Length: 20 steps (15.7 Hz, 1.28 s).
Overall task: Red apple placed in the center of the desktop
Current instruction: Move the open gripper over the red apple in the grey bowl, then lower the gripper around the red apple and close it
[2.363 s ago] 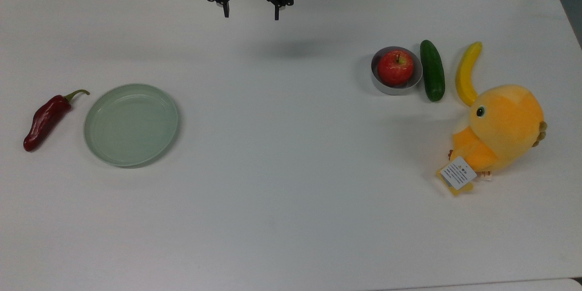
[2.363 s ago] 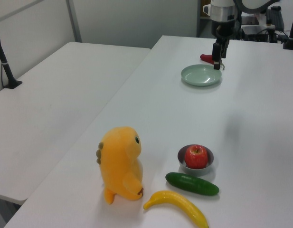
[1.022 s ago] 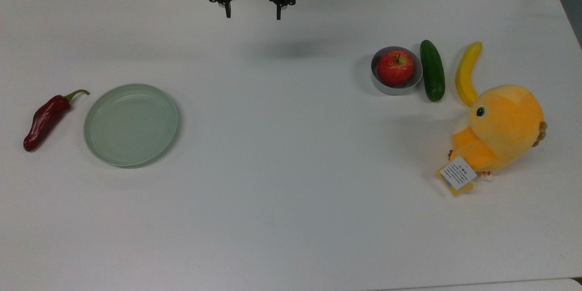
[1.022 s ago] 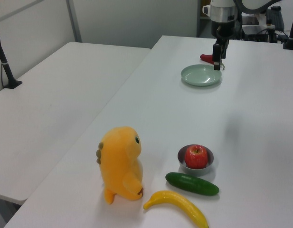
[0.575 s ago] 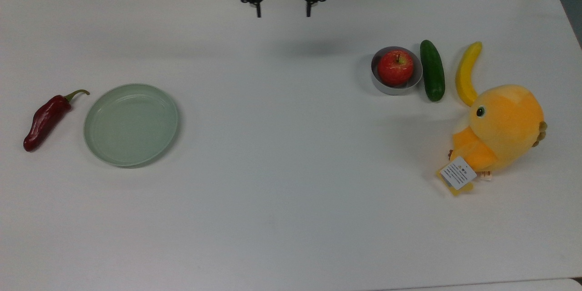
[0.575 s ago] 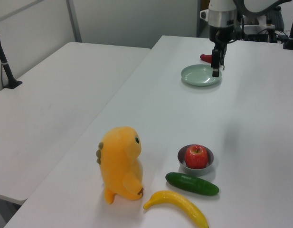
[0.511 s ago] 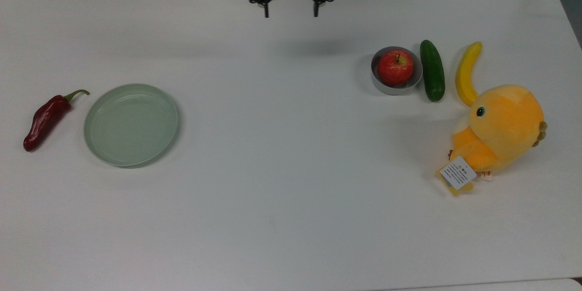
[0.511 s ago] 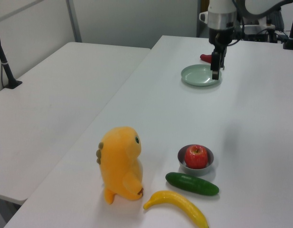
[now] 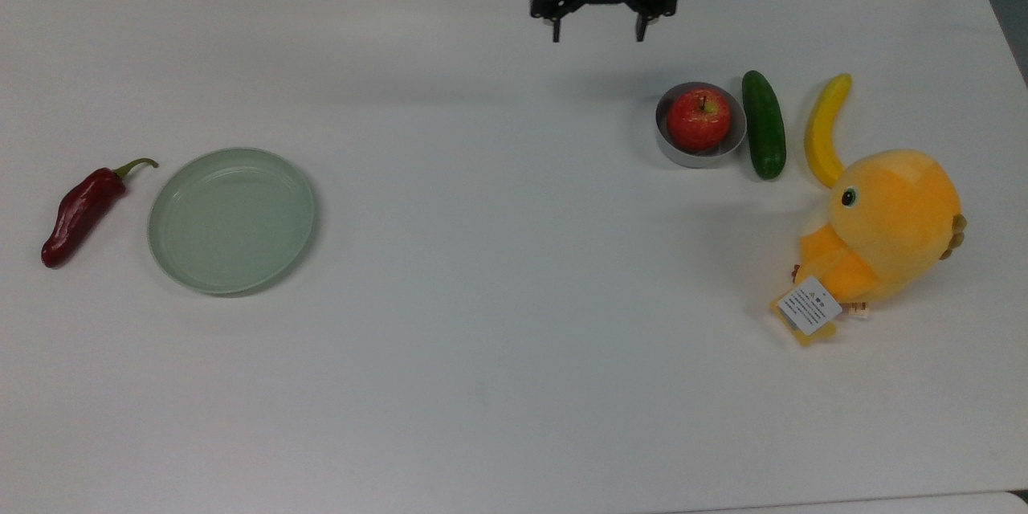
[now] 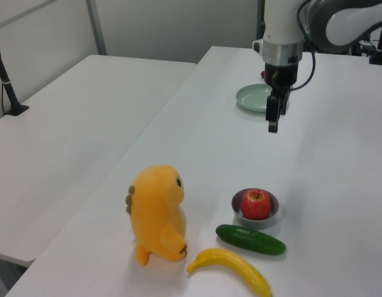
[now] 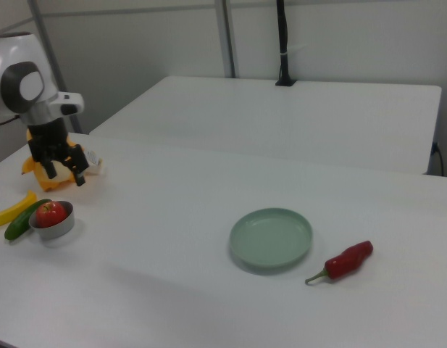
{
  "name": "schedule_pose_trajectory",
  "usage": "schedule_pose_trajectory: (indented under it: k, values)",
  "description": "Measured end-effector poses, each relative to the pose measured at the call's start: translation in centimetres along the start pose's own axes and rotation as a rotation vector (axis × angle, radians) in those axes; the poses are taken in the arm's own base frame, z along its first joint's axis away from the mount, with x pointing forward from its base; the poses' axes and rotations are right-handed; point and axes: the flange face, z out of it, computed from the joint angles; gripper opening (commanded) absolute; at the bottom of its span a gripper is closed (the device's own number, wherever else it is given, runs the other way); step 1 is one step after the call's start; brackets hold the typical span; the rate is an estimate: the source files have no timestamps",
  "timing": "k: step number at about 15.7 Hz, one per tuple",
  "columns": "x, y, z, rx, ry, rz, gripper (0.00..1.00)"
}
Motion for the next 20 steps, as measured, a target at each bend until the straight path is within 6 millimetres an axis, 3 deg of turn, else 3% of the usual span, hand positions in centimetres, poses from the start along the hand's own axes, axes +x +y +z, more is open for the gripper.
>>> schedule_pose_trajectory:
  k: [3, 6, 15, 20]
  values:
    - [-0.6, -4.2, 1.7, 0.018, 0.005, -0.012, 1.0]
    - [-0.5, -7.1, 4.4, 0.027, 0.015, -0.016, 1.0]
    - [-0.6, -13.2, 11.0, -0.063, 0.069, -0.067, 1.0]
    - [-0.8, -14.3, 12.6, -0.07, 0.07, -0.076, 0.99]
